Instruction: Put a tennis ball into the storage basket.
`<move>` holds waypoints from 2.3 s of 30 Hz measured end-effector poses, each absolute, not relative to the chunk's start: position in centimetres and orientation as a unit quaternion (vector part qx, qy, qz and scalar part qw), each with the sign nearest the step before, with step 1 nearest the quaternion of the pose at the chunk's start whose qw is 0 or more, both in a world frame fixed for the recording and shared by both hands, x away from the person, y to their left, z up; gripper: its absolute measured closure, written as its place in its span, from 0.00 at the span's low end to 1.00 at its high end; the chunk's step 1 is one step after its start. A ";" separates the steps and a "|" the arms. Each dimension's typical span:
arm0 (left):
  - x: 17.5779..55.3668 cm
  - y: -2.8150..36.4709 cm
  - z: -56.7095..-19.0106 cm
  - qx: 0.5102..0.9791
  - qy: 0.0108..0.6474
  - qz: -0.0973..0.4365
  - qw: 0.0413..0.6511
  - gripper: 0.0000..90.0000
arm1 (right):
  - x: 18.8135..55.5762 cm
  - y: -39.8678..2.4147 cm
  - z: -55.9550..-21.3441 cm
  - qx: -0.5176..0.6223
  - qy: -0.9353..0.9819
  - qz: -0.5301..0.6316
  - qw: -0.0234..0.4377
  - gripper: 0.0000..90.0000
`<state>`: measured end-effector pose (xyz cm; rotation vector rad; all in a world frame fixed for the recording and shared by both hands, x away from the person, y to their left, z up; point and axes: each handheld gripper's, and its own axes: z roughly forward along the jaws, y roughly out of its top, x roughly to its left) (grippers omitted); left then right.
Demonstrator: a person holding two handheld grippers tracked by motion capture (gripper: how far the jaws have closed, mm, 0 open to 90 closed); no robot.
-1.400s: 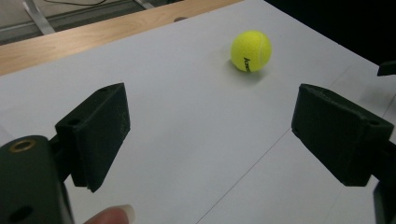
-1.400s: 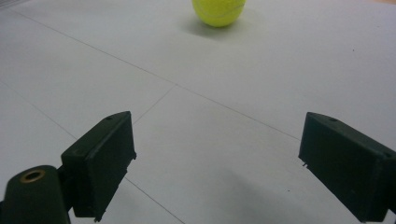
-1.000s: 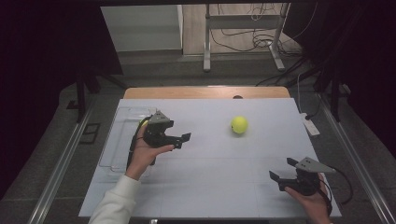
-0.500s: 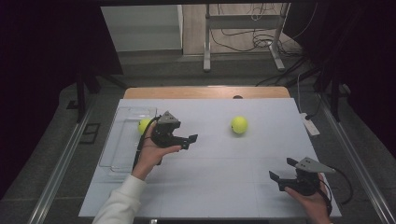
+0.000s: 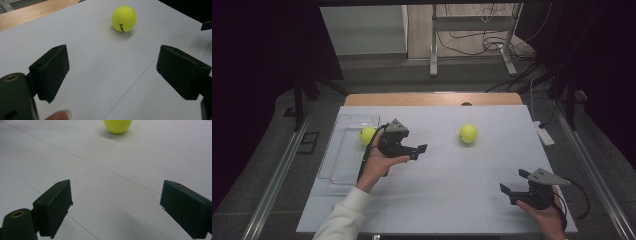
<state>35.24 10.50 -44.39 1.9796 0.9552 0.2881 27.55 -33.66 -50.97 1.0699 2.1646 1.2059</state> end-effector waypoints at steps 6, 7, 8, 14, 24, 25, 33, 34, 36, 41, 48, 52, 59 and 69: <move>35.7 10.3 -44.2 0.799 0.386 0.116 0.445 0.13 | 27.6 -33.6 -51.0 0.387 0.783 0.435 0.219 0.12; 35.7 10.3 -44.2 0.799 0.386 0.116 0.445 0.13 | 27.6 -33.6 -51.0 0.387 0.783 0.435 0.219 0.12; 35.9 10.1 -44.2 0.801 0.385 0.116 0.444 0.13 | 27.6 -33.6 -51.0 0.387 0.783 0.435 0.219 0.12; 36.3 9.6 -44.2 0.803 0.384 0.110 0.442 0.13 | 27.6 -33.6 -51.0 0.388 0.782 0.435 0.219 0.12; 36.8 8.8 -44.2 0.806 0.382 0.105 0.440 0.13 | 27.6 -33.5 -51.0 0.386 0.784 0.433 0.220 0.12; 36.9 8.7 -44.2 0.806 0.381 0.104 0.440 0.13 | 27.6 -33.5 -51.0 0.387 0.784 0.433 0.219 0.12; 37.4 8.1 -44.3 0.809 0.382 0.101 0.435 0.13 | 27.6 -33.4 -51.0 0.386 0.784 0.435 0.216 0.12; 37.5 8.0 -44.3 0.810 0.382 0.100 0.434 0.13 | 27.6 -33.4 -51.0 0.386 0.784 0.435 0.216 0.12; 37.7 7.7 -44.4 0.811 0.382 0.098 0.433 0.13 | 27.6 -33.4 -51.0 0.386 0.784 0.435 0.216 0.12; 37.9 7.3 -44.5 0.813 0.380 0.097 0.431 0.13 | 27.6 -33.4 -51.0 0.385 0.784 0.436 0.216 0.12; 38.1 6.6 -44.5 0.816 0.377 0.095 0.428 0.13 | 27.6 -33.3 -51.0 0.384 0.785 0.435 0.215 0.12; 38.3 6.3 -44.4 0.817 0.374 0.095 0.428 0.13 | 27.7 -33.3 -51.0 0.383 0.785 0.437 0.215 0.12; 38.6 5.5 -44.3 0.819 0.371 0.093 0.427 0.13 | 27.7 -33.2 -51.0 0.381 0.785 0.440 0.212 0.12; 39.2 4.2 -44.7 0.823 0.369 0.089 0.422 0.13 | 27.6 -33.1 -51.0 0.381 0.784 0.443 0.210 0.12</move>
